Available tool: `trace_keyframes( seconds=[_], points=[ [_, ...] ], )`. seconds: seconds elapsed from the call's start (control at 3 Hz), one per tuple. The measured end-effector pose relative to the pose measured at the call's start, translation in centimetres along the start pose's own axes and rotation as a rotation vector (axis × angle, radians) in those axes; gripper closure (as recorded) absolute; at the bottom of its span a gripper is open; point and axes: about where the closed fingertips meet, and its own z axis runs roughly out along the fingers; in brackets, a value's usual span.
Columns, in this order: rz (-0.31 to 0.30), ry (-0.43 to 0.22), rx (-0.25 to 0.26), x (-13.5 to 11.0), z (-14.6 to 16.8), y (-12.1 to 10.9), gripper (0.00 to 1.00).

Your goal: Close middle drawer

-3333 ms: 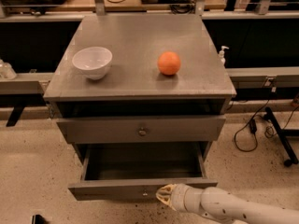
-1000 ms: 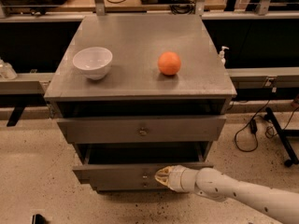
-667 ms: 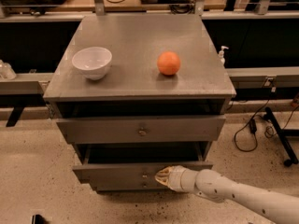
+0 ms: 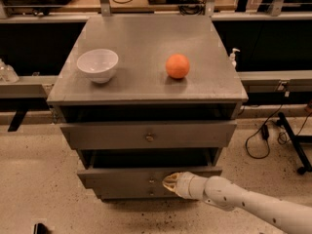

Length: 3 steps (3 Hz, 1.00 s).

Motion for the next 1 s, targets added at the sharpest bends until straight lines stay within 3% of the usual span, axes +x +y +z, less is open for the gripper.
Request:
trace_keyframes(
  seconds=[1.0],
  points=[
    [0.001, -0.015, 0.025, 0.9, 1.45, -1.32, 1.0]
  ],
)
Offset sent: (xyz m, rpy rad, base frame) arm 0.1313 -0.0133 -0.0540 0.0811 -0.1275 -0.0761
